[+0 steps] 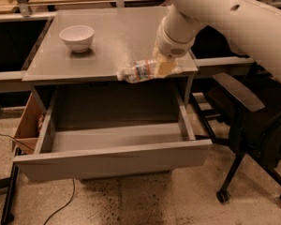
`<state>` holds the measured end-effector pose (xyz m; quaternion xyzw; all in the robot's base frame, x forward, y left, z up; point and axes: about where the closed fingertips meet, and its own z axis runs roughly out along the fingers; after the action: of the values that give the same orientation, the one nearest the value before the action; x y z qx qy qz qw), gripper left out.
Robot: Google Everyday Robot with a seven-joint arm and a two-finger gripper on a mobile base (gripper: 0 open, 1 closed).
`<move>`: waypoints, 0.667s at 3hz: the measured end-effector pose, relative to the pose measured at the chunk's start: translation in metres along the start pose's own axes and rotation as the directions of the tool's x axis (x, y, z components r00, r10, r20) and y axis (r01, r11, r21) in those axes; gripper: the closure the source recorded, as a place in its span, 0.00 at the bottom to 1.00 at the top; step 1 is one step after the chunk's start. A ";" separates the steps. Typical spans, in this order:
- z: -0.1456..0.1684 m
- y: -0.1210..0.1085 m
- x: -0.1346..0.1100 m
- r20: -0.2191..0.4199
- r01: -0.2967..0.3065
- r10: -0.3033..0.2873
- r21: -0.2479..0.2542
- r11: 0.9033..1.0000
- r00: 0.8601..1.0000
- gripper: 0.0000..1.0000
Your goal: Pick water bottle from top drawer and place on counter
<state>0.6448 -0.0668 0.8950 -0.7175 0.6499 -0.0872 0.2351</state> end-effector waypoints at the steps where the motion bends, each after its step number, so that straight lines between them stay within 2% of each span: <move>1: -0.004 -0.051 -0.011 0.025 -0.086 0.085 0.074 0.993 0.996 1.00; 2: 0.003 -0.089 -0.018 0.086 -0.137 0.127 0.113 0.984 0.988 1.00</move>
Offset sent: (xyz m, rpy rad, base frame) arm 0.1194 0.0323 0.0596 0.2362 -0.1199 -0.1238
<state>0.7229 -0.0447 0.9360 -0.6605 0.6800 -0.0817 0.3076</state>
